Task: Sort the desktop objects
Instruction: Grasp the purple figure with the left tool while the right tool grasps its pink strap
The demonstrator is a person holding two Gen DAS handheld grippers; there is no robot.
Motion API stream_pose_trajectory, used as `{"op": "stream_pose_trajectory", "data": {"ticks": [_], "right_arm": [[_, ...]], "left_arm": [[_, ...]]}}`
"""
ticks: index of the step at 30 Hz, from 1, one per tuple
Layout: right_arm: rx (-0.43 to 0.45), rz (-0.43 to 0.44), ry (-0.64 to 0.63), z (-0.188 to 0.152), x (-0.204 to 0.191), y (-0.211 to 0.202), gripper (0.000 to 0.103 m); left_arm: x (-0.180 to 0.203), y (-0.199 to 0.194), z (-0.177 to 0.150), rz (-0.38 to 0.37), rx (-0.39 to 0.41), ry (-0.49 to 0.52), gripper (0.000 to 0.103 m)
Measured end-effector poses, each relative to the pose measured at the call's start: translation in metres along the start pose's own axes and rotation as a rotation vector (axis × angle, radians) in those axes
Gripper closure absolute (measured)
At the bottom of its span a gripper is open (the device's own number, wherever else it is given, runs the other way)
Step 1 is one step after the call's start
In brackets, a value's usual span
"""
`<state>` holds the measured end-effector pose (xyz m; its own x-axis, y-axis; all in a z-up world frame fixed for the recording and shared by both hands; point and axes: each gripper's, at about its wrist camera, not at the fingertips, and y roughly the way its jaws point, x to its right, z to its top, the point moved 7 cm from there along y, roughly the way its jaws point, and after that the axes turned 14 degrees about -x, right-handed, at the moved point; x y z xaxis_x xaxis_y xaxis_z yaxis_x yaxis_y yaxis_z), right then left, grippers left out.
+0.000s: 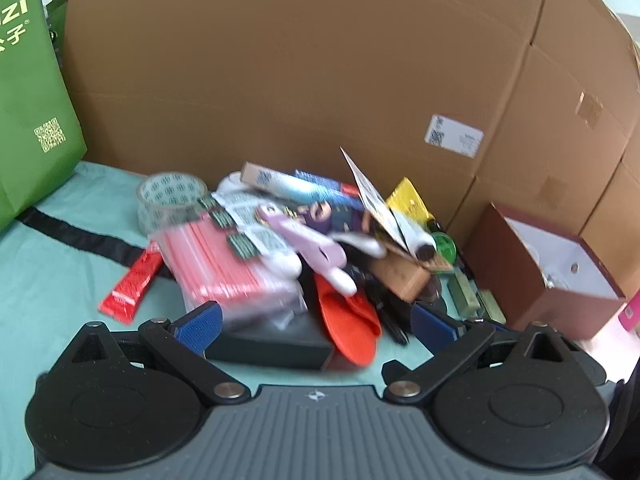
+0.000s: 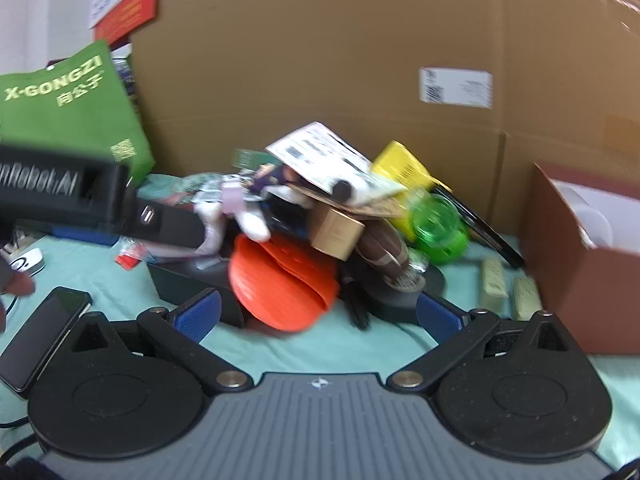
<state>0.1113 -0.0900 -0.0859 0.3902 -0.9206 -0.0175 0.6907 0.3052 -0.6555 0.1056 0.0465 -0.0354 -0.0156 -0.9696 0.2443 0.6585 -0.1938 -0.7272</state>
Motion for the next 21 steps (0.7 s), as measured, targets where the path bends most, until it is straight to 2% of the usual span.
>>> {"op": "stream_pose_trajectory", "data": {"ticks": [2,4,6,8,12,17,19,21], "right_arm": [[0.017,0.001,-0.015,0.009,-0.004,0.004,0.002],[0.033,0.02,-0.027,0.019,-0.008,0.006,0.003],[0.06,0.049,-0.051,0.028,-0.016,0.007,0.016],[0.07,0.076,-0.078,0.038,-0.025,0.011,0.02],[0.054,0.134,-0.102,0.05,-0.041,0.03,0.04],[0.06,0.146,-0.109,0.061,-0.051,0.049,0.051],[0.048,0.146,-0.104,0.061,-0.052,0.055,0.072],[0.029,0.162,-0.09,0.059,-0.05,0.058,0.085]], "left_arm": [[-0.003,0.002,0.007,-0.018,0.002,0.002,0.001],[-0.007,0.004,0.016,-0.041,0.004,-0.004,0.006],[-0.015,0.007,0.024,-0.055,0.001,-0.024,0.014],[-0.019,0.012,0.032,-0.072,-0.004,-0.036,0.018],[-0.023,0.029,0.044,-0.087,-0.034,-0.035,0.032],[-0.031,0.049,0.057,-0.09,-0.054,-0.062,0.034],[-0.03,0.051,0.059,-0.101,-0.05,-0.06,0.04],[-0.026,0.052,0.058,-0.115,-0.05,-0.046,0.048]]}}
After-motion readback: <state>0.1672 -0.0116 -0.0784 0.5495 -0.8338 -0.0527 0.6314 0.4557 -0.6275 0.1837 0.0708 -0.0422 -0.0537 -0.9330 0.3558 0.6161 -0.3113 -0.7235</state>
